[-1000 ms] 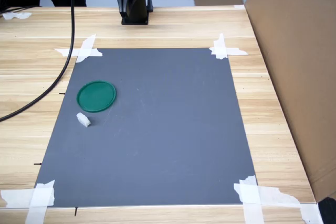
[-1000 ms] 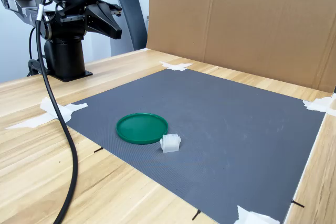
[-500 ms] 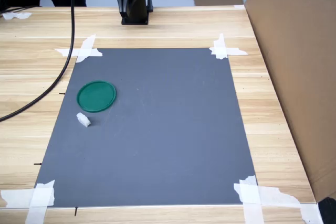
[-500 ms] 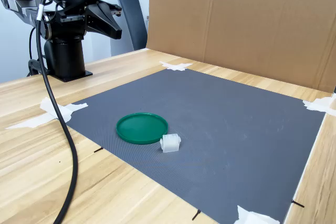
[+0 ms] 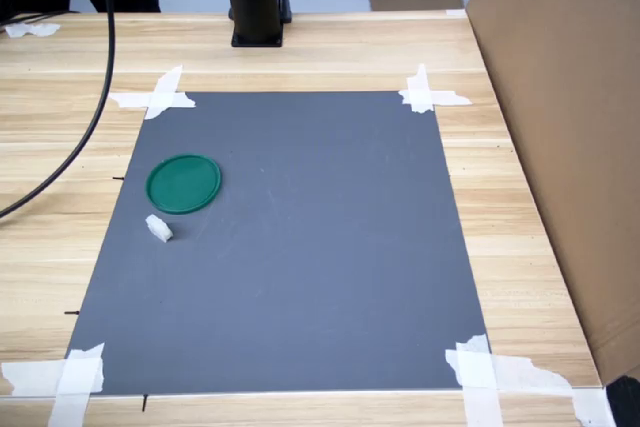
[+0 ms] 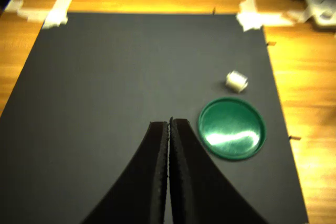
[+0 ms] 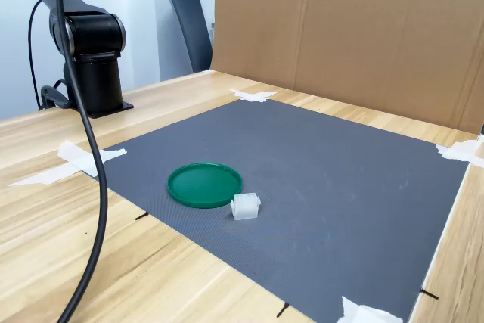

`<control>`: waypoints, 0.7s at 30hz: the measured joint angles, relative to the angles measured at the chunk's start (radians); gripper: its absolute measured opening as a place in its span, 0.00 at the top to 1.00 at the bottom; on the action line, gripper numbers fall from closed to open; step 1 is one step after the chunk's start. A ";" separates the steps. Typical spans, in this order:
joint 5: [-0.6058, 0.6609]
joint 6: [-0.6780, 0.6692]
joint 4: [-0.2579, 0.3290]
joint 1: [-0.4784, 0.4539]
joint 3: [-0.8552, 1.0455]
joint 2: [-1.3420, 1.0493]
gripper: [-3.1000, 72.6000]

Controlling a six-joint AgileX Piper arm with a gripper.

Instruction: Grasp a white terminal and put it in the green lid.

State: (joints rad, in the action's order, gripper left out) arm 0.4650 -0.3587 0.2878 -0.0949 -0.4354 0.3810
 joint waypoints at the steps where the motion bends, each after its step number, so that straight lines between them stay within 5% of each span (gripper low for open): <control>1: 0.036 0.000 0.000 0.000 -0.029 0.035 0.99; 7: 0.323 -0.076 -0.012 0.000 -0.222 0.259 0.99; 10: 0.430 -0.241 -0.010 0.000 -0.332 0.395 0.99; 17: 0.524 -0.253 -0.026 0.000 -0.427 0.502 0.99; 21: 0.679 -0.217 -0.051 0.000 -0.586 0.633 0.99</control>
State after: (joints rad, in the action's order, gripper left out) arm 1.1436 -0.5760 0.2369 -0.0949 -1.0218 1.0137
